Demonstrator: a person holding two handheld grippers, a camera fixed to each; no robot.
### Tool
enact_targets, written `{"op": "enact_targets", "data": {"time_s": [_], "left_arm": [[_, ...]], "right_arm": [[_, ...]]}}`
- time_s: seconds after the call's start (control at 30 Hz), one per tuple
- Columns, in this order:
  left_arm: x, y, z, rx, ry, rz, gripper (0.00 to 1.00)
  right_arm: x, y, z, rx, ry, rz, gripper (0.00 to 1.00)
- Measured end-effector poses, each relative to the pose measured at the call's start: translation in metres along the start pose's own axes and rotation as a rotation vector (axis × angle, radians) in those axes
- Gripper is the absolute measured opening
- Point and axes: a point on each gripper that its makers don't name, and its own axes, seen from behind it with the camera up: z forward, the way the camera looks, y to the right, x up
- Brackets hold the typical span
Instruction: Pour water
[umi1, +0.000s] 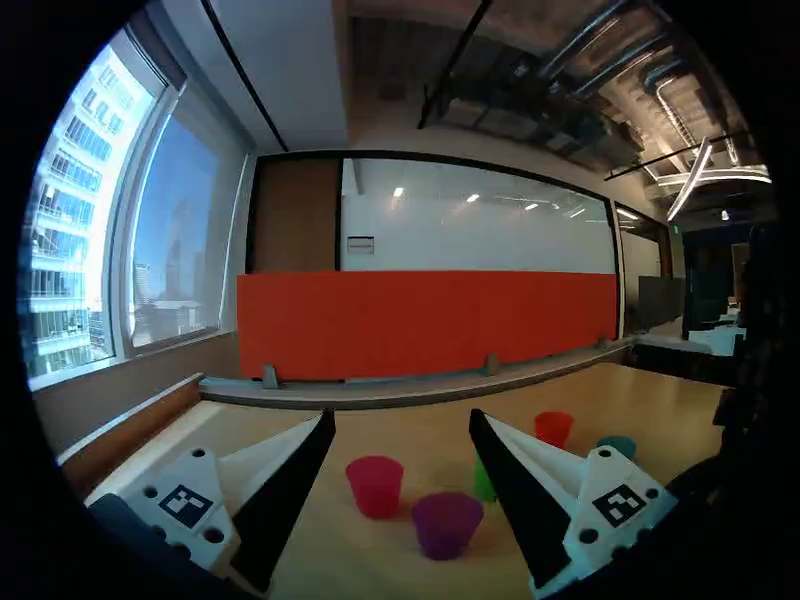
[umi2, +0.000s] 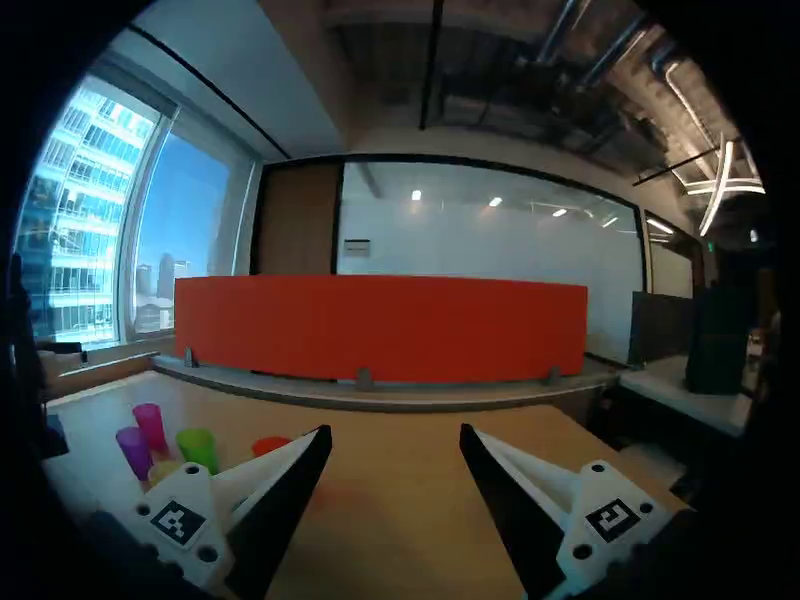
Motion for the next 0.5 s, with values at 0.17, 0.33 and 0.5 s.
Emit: {"op": "enact_targets", "data": {"time_s": [0.17,0.33,0.5], "left_arm": [[0.04,0.009,0.006,-0.044,0.017,-0.004,1.0],[0.073,0.015,0.011,-0.087,0.016,-0.021,1.0],[0.092,0.022,0.016,-0.132,0.02,-0.041,1.0]], "right_arm": [[0.014,-0.007,0.003,0.019,-0.009,0.021,0.99],[0.036,-0.009,0.004,0.032,-0.002,0.02,0.99],[0.049,-0.013,0.002,0.048,0.011,0.0,0.99]]}}
